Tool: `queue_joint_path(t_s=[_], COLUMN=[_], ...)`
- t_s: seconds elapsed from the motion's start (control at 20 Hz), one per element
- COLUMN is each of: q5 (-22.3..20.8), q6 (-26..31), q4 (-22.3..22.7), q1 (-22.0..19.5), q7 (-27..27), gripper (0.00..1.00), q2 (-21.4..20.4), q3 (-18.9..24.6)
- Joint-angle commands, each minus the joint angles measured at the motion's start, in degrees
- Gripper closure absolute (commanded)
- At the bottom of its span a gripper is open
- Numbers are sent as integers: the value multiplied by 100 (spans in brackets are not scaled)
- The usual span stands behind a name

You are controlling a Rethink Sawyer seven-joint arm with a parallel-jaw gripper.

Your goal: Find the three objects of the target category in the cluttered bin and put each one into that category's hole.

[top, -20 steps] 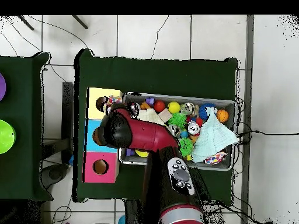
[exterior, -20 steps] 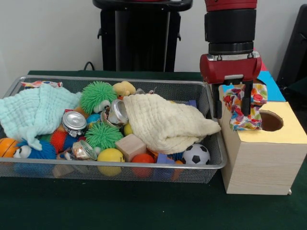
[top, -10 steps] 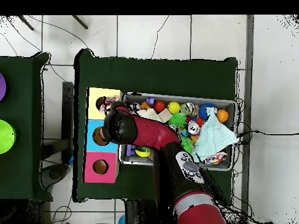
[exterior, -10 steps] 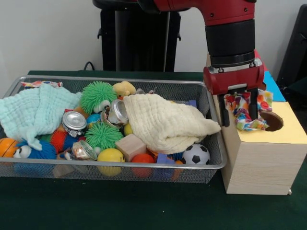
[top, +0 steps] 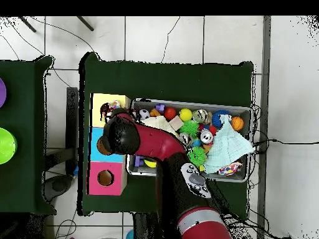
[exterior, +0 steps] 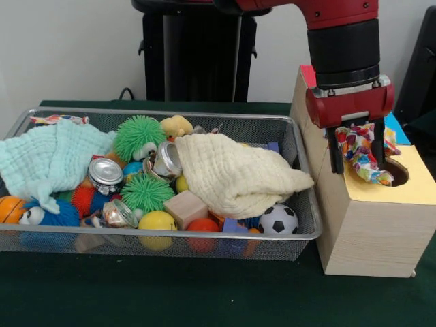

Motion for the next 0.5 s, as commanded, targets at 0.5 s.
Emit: queue_joint_path(t_s=[0.5], q5=[271], q6=[106], q4=[-21], q1=[653], q7=[1294], gripper=[0], q2=[239], q3=[-475])
